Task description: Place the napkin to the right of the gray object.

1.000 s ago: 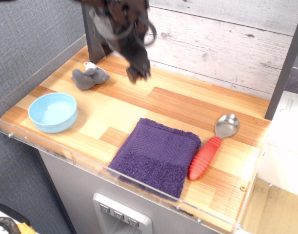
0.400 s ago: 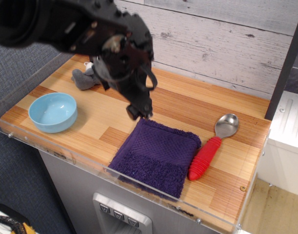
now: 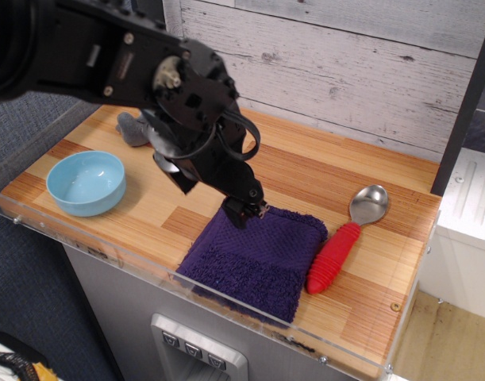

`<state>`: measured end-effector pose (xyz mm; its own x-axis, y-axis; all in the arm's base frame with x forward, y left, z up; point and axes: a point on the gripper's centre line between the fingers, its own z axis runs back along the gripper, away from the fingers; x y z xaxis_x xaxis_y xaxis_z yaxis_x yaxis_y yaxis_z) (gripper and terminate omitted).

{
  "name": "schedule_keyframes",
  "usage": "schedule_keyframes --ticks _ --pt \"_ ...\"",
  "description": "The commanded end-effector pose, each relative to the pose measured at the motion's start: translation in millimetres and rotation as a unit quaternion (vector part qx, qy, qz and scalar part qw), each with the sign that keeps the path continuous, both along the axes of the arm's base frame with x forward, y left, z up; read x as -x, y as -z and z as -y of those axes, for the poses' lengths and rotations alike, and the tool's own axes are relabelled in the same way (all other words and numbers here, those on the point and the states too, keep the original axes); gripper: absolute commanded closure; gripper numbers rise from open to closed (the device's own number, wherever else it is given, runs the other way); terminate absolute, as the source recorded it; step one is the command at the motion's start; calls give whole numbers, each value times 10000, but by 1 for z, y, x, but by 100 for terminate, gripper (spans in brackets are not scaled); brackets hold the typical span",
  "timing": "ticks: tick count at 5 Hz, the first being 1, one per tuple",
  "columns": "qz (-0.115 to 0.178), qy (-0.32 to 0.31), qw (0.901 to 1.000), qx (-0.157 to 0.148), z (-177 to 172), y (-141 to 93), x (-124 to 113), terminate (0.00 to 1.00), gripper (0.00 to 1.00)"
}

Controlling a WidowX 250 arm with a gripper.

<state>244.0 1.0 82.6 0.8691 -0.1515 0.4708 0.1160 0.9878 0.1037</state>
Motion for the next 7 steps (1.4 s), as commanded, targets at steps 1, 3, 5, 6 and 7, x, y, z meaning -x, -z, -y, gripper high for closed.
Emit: schedule_keyframes --ticks 1,3,5,6,7 --pt "-325 111 9994 23 12 19 -1 0 0" --pt "-906 563 9937 -357 21 66 -9 0 0" --pt "-1004 448 9929 -458 10 77 -9 0 0" --pt "-912 217 9941 -550 -14 74 -21 0 0" --pt "-880 66 9943 -595 -36 76 -37 0 0"
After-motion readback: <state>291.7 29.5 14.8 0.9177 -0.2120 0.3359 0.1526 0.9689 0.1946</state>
